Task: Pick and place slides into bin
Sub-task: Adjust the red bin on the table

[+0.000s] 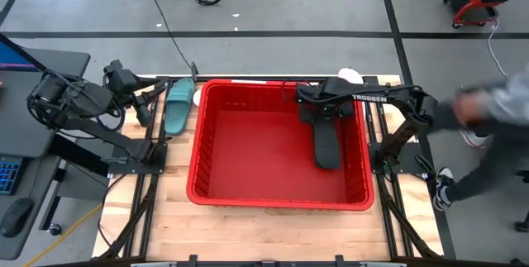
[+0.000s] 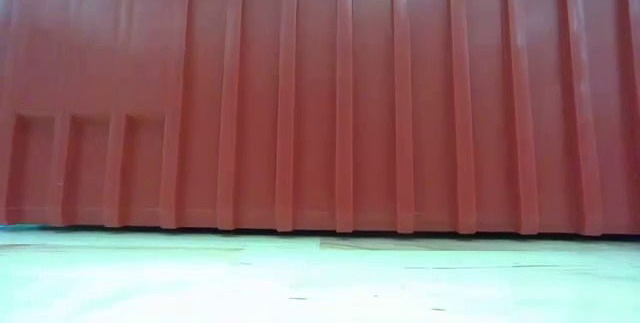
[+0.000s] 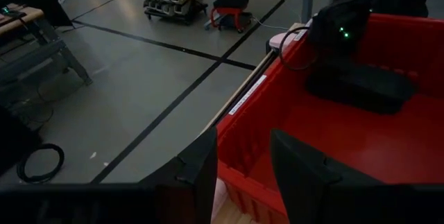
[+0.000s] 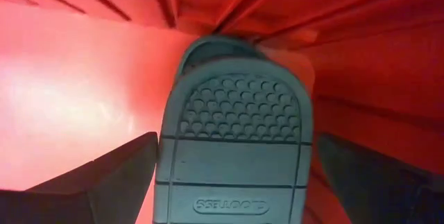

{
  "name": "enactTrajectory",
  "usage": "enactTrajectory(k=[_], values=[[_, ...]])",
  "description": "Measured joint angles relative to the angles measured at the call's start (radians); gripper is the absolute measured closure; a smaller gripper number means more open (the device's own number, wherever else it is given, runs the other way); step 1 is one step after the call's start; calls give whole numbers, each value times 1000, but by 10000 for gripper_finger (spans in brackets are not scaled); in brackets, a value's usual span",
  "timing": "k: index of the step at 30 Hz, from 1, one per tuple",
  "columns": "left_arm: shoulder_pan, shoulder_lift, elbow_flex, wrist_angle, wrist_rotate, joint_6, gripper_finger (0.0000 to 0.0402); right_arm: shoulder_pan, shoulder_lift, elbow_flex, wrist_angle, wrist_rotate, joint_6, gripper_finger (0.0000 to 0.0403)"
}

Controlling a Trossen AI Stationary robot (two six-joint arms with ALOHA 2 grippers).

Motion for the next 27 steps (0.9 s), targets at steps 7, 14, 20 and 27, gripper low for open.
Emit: enactTrajectory(k=[7,14,20,27], values=[[0,0,0,0,0,1,268,55,0,0,18,111,1,3],[0,0,0,-3,0,1,257,87,-62,0,17,116,52,3],[0,0,0,-13,1,1,251,97,-202,0,25,152,63,4],[0,15,0,10,31,0,261,69,-465,0,222,160,-39,4]])
